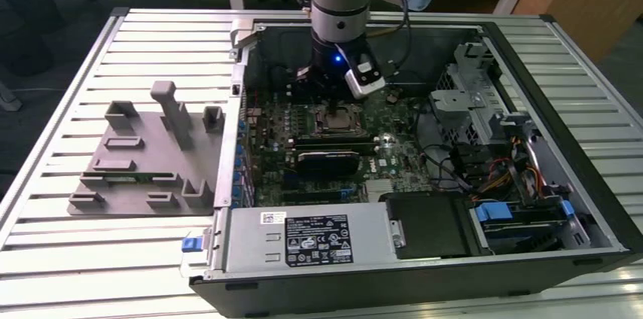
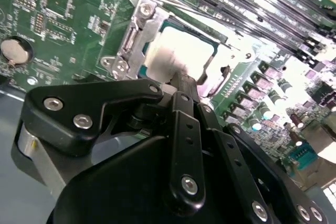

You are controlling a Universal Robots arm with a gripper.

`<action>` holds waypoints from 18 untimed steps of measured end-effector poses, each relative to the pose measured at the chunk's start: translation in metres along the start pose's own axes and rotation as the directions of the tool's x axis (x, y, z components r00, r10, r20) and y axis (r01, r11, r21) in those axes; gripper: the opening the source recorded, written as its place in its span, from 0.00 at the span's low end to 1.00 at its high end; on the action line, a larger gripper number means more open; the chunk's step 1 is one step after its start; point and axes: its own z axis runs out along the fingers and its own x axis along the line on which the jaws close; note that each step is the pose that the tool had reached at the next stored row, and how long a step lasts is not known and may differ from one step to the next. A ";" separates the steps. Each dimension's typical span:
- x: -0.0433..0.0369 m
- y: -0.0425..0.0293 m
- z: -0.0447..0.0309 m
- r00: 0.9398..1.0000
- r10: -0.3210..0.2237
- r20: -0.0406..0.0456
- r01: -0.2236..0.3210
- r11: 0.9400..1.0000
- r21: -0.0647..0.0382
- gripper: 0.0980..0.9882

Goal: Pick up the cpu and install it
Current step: 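Close the cpu cover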

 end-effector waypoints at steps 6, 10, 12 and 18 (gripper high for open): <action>0.0066 -0.0004 0.0001 1.000 0.000 0.000 0.000 1.000 0.000 0.01; 0.0111 -0.0007 0.0002 1.000 0.000 0.000 0.000 1.000 0.000 0.01; 0.0122 -0.0011 0.0002 1.000 0.000 0.000 0.000 1.000 0.000 0.01; 0.0146 -0.0047 0.0006 1.000 0.000 0.000 0.000 1.000 0.000 0.01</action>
